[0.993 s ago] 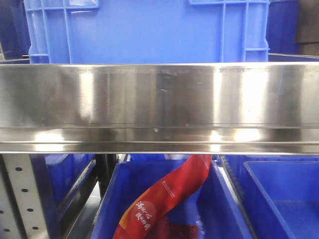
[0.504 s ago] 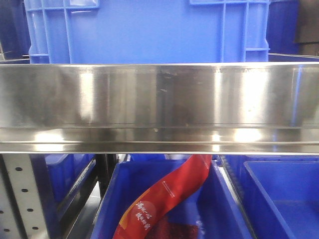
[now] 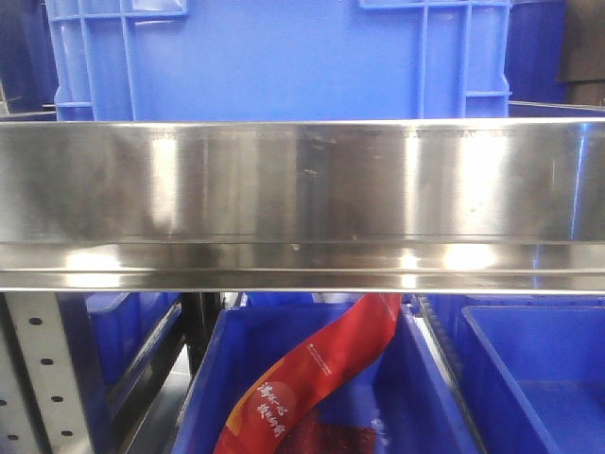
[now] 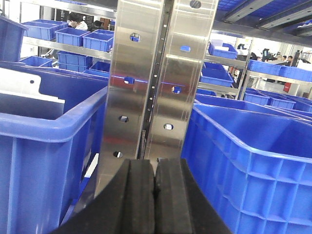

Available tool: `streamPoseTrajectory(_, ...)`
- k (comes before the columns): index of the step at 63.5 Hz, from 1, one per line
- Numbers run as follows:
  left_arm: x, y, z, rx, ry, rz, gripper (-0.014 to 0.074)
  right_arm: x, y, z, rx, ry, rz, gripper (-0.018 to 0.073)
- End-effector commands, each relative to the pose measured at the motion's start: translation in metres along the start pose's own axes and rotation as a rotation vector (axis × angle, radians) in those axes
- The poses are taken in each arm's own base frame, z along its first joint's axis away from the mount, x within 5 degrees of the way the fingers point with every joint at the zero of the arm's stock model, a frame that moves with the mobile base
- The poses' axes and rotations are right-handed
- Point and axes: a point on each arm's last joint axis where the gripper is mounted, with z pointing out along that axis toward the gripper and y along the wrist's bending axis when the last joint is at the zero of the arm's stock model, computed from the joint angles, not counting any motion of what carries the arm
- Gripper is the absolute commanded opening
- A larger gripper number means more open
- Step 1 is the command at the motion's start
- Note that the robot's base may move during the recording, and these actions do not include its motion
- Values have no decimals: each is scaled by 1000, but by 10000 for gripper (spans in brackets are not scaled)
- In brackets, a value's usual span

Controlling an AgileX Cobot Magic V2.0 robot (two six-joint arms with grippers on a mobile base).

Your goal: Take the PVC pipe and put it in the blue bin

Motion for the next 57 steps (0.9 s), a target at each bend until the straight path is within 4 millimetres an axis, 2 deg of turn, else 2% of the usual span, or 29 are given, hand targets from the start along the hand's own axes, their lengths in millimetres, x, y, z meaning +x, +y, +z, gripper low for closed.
streamPoseTrajectory(1,-3,0,-2,-2,-28,-12,-111,0,0,0,5,-11,12,-168)
streamPoseTrajectory(57,-3,0,-2,-2,-28,-12,-111,0,0,0,5,-9,12,-168)
